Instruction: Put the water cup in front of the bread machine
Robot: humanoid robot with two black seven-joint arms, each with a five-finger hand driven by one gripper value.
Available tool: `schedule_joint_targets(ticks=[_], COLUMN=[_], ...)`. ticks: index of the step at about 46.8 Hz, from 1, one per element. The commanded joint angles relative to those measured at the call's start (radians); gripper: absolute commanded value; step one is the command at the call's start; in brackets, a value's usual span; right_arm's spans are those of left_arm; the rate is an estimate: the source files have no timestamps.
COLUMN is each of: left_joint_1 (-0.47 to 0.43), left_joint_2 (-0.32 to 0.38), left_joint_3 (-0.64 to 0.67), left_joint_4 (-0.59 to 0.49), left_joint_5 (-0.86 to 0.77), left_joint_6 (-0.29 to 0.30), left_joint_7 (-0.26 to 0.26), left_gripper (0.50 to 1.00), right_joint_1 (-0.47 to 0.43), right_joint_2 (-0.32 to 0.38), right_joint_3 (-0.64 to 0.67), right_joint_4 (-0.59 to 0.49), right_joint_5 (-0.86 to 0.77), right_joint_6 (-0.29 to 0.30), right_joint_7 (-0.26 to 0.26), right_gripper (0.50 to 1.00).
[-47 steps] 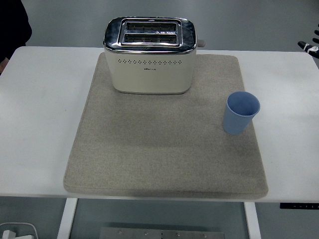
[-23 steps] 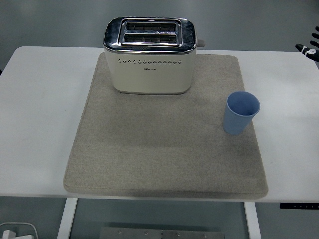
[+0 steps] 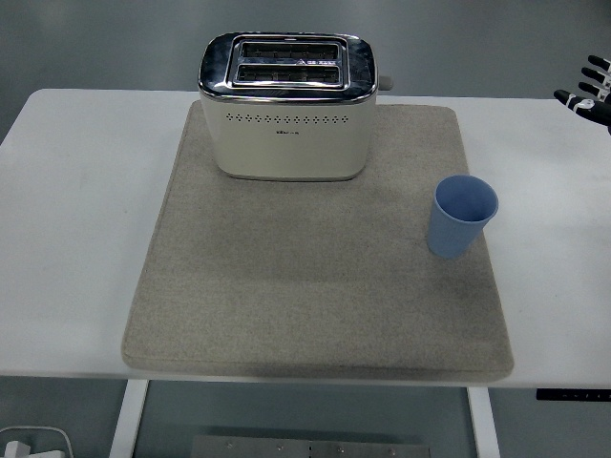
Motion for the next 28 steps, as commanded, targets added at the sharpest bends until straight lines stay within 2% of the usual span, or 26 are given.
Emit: schedule_joint_targets(ticks=[1, 28], left_joint_1=[0.000, 0.000], left_joint_2=[0.000, 0.000], left_joint_3=[0.000, 0.000], left_joint_4=[-0.001, -0.001], left_joint_5=[0.000, 0.000], left_joint_6=[0.000, 0.000], left_joint_7=[0.000, 0.000], left_gripper=[1.000, 1.000], right_joint_1=[-0.001, -0.010], right_joint_2=[0.001, 0.001], right_joint_3=[0.000, -0.009], right_joint_4=[0.000, 0.012], right_joint_5=[0.000, -0.011], right_joint_6=[0.000, 0.017], right_joint_7=[0.002, 0.002], right_gripper=[0.915, 0.913])
